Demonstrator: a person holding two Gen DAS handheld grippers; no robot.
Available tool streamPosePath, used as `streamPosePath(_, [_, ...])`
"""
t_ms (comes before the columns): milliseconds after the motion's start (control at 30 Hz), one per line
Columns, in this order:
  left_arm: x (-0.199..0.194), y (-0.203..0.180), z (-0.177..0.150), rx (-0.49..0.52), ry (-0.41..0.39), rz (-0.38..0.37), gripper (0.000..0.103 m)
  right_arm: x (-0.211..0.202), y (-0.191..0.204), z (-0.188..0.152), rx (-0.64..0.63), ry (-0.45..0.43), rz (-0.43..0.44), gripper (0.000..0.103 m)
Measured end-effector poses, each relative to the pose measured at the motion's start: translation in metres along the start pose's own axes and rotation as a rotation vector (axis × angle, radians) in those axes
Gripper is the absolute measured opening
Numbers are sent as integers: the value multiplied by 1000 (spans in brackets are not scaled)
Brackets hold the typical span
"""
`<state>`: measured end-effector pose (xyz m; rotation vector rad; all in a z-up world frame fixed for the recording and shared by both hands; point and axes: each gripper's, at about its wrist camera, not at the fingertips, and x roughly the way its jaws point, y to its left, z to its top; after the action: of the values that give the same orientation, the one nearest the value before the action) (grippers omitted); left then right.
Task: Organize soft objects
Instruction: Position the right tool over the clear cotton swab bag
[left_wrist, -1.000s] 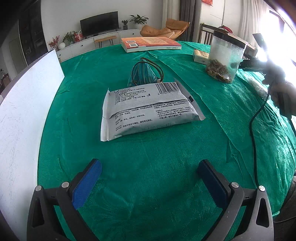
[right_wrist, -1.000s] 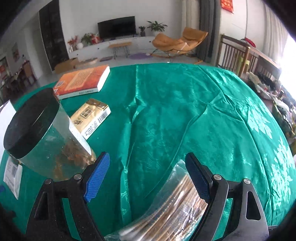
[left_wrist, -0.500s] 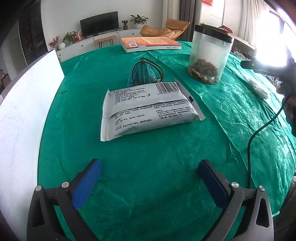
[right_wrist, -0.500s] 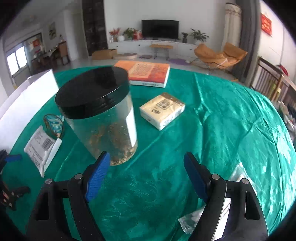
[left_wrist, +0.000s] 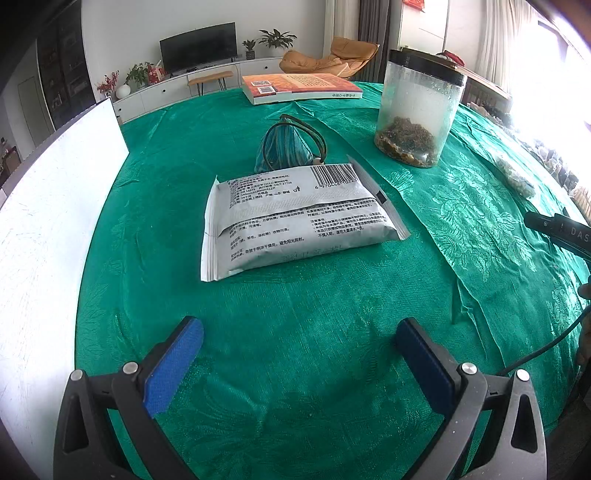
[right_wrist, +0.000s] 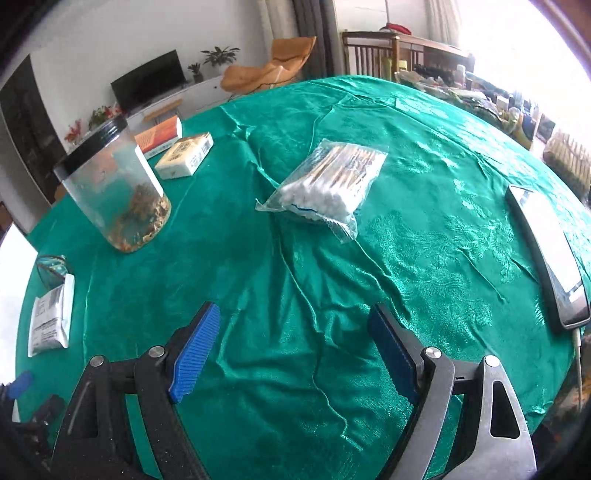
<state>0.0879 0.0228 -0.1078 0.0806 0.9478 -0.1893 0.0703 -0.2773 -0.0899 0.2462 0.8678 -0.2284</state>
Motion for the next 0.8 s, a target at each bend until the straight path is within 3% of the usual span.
streamPosePath(267, [0, 0, 0, 0, 0, 0, 103, 7, 8, -5, -61, 4, -103, 86])
streamPosePath(800, [0, 0, 0, 0, 0, 0, 103, 6, 8, -6, -64, 4, -106, 88])
